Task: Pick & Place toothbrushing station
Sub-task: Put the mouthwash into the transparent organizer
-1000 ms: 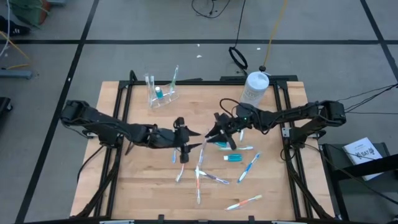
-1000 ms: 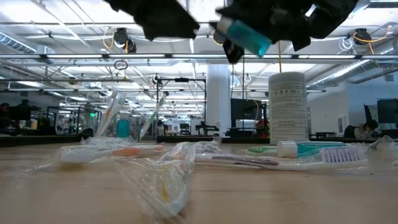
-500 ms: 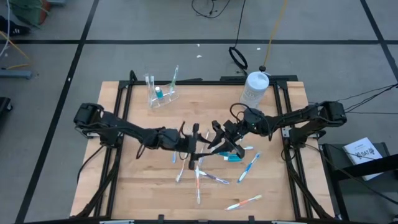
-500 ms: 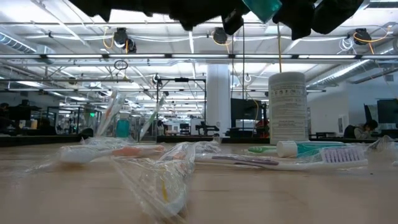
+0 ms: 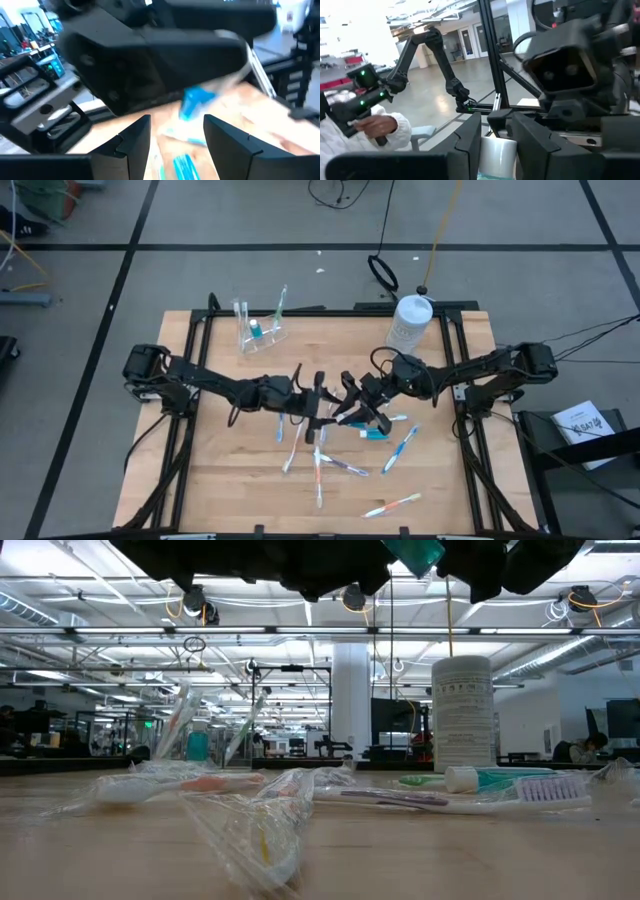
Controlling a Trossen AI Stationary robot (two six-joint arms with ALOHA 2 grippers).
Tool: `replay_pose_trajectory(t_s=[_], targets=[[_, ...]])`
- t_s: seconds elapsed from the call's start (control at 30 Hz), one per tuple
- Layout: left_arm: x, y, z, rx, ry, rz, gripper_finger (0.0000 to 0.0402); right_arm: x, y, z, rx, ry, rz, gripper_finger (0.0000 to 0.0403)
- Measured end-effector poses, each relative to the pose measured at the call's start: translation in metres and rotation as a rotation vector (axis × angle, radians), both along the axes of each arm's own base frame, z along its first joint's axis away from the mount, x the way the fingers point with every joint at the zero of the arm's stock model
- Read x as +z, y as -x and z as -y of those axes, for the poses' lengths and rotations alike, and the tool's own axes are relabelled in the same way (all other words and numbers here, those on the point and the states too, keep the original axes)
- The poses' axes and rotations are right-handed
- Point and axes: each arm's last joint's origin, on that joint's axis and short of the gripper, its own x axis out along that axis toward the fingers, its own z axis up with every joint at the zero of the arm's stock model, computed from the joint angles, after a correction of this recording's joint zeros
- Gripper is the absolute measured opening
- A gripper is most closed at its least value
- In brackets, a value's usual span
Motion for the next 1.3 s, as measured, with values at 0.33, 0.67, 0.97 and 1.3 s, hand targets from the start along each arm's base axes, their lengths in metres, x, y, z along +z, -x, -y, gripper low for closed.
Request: replay_pose_trajectory(t_s=[0.33,0.67,0.97,1.3], targets=[[0.001,0.000,0.000,-0.007,0.019,0.003,0.0189,0.000,0.000,0.000,-0.003,0.028,0.020,0.0091],[0.001,0.002,-0.003,0.145,0.065,-0.032,0.0189,0.003,0.005,0.002,-0.031,0.169,0.069,0.0091],[-0.002,0.006,-0.002,0.241,0.107,-0.107,0.0206,0.005,0.014,0.011,-0.245,0.306,-0.007,0.0091],[0.006,0.005,-0.009,0.223,0.160,-0.039,0.0304,0.004,0.014,0.013,-0.306,0.331,-0.011,0.0091]])
